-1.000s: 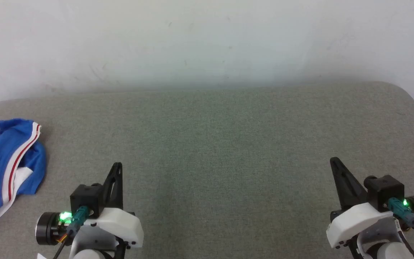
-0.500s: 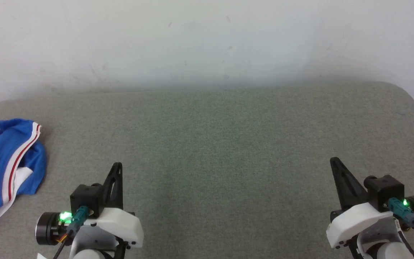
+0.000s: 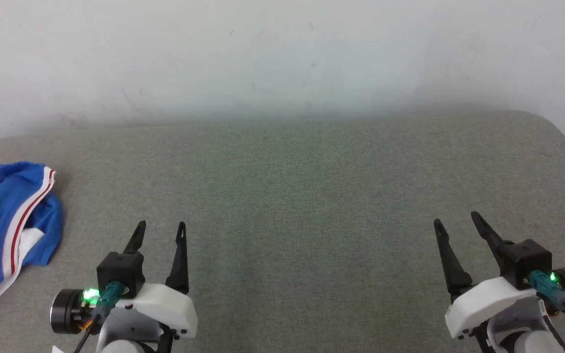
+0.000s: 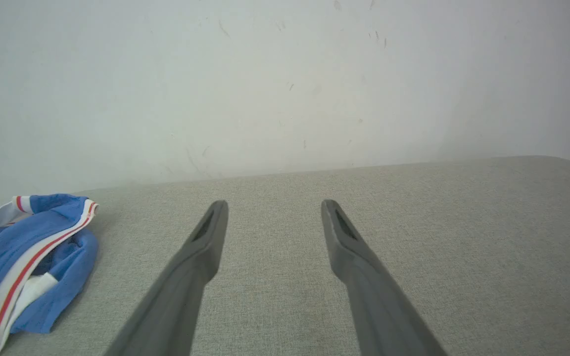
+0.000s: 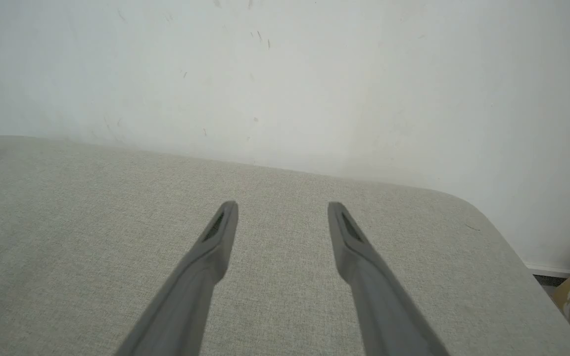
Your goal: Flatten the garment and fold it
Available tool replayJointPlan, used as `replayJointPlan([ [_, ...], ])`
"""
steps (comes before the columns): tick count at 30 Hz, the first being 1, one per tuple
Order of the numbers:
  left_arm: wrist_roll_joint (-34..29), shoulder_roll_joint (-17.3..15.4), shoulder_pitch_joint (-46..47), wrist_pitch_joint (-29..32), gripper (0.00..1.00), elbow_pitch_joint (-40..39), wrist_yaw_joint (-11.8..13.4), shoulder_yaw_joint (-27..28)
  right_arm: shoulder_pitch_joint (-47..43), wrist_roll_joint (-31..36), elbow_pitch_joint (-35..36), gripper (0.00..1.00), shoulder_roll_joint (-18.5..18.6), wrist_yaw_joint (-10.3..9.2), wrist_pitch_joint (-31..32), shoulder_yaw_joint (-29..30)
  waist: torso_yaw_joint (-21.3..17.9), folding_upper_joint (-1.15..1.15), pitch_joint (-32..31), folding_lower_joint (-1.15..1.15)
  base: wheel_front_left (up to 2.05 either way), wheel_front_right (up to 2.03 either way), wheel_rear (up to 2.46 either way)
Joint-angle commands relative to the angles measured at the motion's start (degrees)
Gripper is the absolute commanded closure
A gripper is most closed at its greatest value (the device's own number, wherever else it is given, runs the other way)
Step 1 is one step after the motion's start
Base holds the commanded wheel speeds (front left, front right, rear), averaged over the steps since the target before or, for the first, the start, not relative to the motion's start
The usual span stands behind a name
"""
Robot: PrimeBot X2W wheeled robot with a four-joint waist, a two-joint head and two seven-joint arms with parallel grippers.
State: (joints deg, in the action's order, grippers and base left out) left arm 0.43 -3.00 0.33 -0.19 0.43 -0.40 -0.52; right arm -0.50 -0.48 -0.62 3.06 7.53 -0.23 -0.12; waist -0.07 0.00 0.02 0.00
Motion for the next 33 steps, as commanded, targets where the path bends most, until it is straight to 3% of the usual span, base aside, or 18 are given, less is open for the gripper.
replayJointPlan([
  [1, 0.6, 0.0, 0.3, -0.6, 0.00, 0.1, 0.0, -0.3, 0.0, -0.4, -0.2, 0.00, 0.0, 0.00, -0.6, 0.2, 0.0, 0.00, 0.0, 0.00, 0.00, 0.00, 0.00],
  [17, 3.6, 0.0, 1.0, -2.6, 0.00, -0.4, 0.4, -0.3, 0.1, -2.1, -0.5, 0.00, 0.0, -0.01, -2.5, 0.4, 1.6, 0.00, 0.2, 0.00, 0.00, 0.00, 0.00],
  [33, 4.4, 0.0, 1.0, -4.5, 0.00, -1.1, 1.0, 0.3, 0.2, -1.9, -0.5, 0.00, -0.1, -0.01, -4.3, 0.2, 8.5, 0.00, 0.8, 0.00, 0.00, 0.00, 0.00],
])
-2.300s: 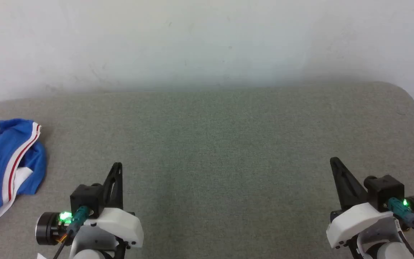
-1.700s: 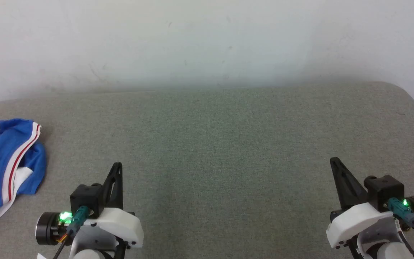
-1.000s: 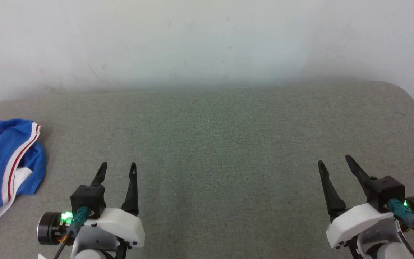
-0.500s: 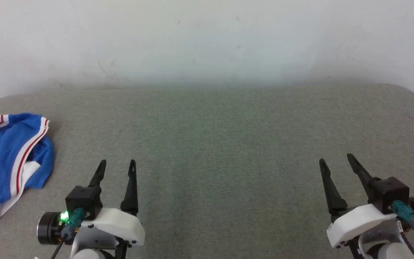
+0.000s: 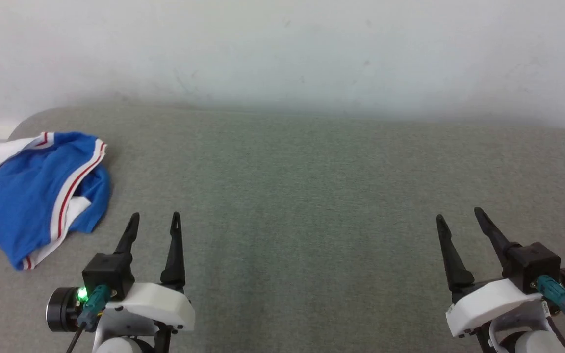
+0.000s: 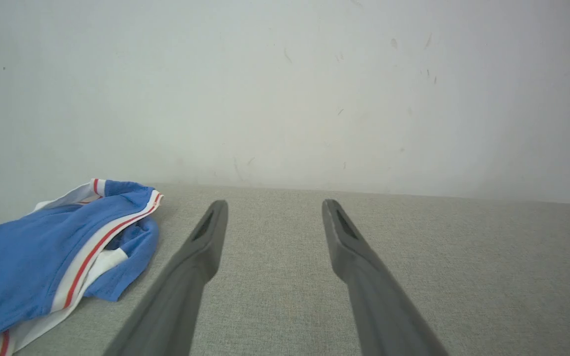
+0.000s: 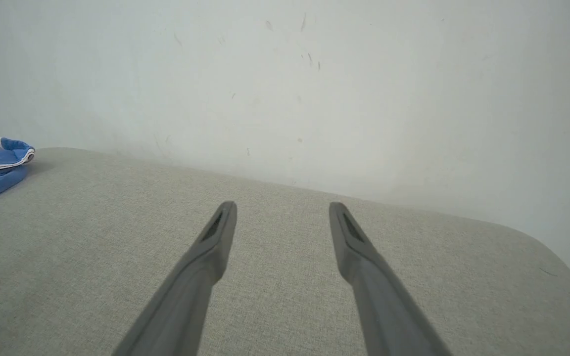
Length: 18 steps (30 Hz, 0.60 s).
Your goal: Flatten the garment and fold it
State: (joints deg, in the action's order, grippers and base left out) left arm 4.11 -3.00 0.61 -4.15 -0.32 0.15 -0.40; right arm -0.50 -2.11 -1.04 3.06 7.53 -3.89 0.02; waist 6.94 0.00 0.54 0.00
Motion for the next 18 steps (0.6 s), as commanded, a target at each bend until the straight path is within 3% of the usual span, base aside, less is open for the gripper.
replayJointPlan([
  [1, 0.8, 0.0, 0.7, -0.6, 0.00, -0.4, 0.5, 0.2, 0.2, -0.2, -0.1, 0.00, -0.1, -0.01, -0.7, 0.0, 2.0, 0.00, 0.3, 0.00, 0.00, 0.00, 0.00],
  [18, 3.2, 0.1, 0.1, -2.7, 0.00, -0.4, 1.5, -0.2, 0.5, 0.0, 0.4, 0.00, -0.1, -0.02, -2.1, -0.3, 9.5, 0.00, 1.0, 0.00, 0.00, 0.00, 0.00],
])
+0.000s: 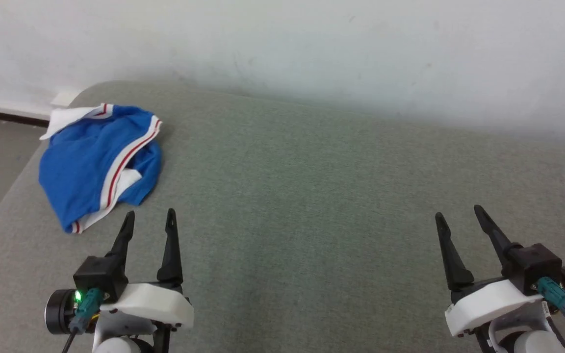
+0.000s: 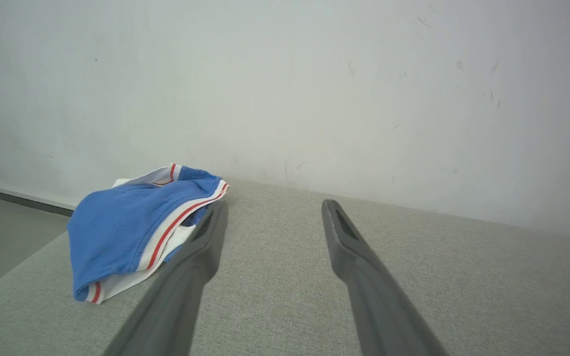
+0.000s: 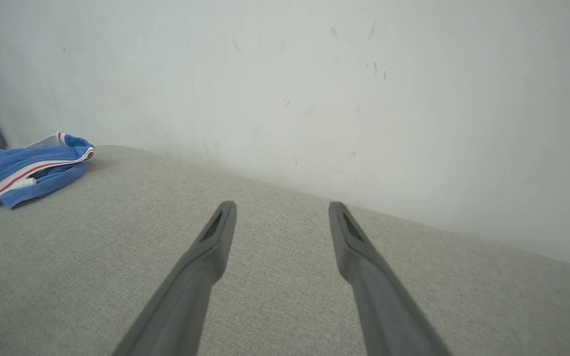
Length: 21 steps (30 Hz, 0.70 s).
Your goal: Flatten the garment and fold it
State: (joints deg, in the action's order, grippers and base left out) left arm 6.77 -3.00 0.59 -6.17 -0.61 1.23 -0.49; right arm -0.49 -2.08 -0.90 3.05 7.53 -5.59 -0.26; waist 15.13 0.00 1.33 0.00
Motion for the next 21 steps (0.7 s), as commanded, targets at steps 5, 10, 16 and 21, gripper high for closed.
replayJointPlan([
  [5, 1.4, 0.1, 0.2, -1.3, 0.00, 0.0, 0.6, -0.3, 0.5, 0.0, 0.6, 0.00, -0.1, -0.02, -0.8, -0.2, 3.1, 0.00, 0.3, 0.00, 0.00, 0.00, 0.00],
  [10, 2.0, 0.1, 0.5, -1.9, 0.00, -0.1, 0.9, -0.3, 0.4, -0.3, 0.8, 0.00, -0.1, -0.02, -1.2, -0.4, 4.6, 0.00, 0.5, 0.00, 0.00, 0.00, 0.00],
  [16, 3.2, 0.1, 2.3, -2.6, 0.00, -1.1, 1.4, -0.1, 0.5, -0.7, 0.9, 0.00, -0.1, -0.02, -1.6, -0.5, 6.1, 0.00, 1.3, 0.00, 0.00, 0.00, 0.00],
  [21, 3.8, 0.1, 6.0, -3.2, 0.00, -2.1, 1.6, 0.5, 1.3, -0.8, 1.0, 0.00, -0.1, -0.03, -1.6, -0.9, 6.7, 0.00, 2.6, 0.00, 0.00, 0.00, 0.00],
])
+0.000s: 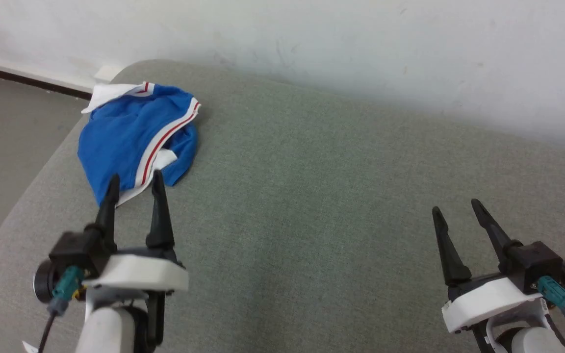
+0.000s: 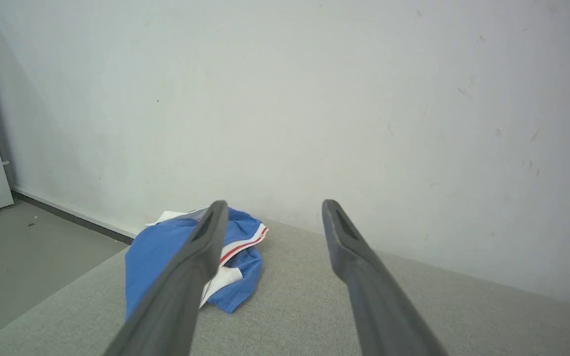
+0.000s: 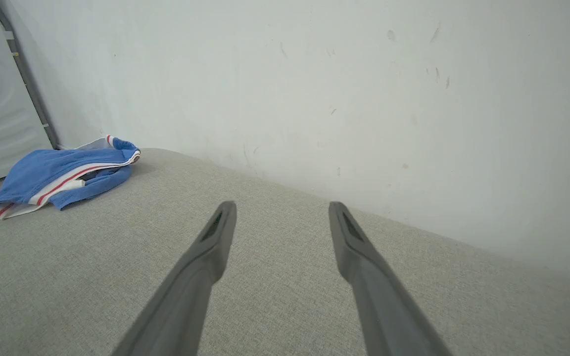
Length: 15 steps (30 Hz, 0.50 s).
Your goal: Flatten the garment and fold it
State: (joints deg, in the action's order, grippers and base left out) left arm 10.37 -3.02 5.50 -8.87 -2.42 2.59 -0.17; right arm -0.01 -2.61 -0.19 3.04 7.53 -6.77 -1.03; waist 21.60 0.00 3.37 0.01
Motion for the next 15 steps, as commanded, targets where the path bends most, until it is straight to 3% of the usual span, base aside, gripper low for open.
replayJointPlan([
  [1, 0.2, 0.1, 2.2, -0.6, 0.00, -0.2, 0.2, 0.4, 1.1, -0.3, 0.4, 0.00, -0.1, -0.03, -0.4, -0.3, 0.2, 0.00, 0.9, 0.00, 0.00, 0.00, 0.00],
  [9, 0.4, -0.3, 15.0, -1.5, 0.00, 4.4, -0.4, 4.9, 3.6, 0.0, 1.1, 0.00, -0.1, -0.03, 0.0, -1.0, -1.1, 0.00, 5.5, 0.00, 0.00, 0.00, 0.00],
  [15, 1.2, -3.7, 24.3, -2.1, 0.00, 13.1, -1.6, 7.9, 5.2, 0.6, 1.6, 0.00, -0.1, -0.03, 0.2, -1.4, -3.0, 0.00, 9.3, 0.00, 0.00, 0.00, 0.00],
])
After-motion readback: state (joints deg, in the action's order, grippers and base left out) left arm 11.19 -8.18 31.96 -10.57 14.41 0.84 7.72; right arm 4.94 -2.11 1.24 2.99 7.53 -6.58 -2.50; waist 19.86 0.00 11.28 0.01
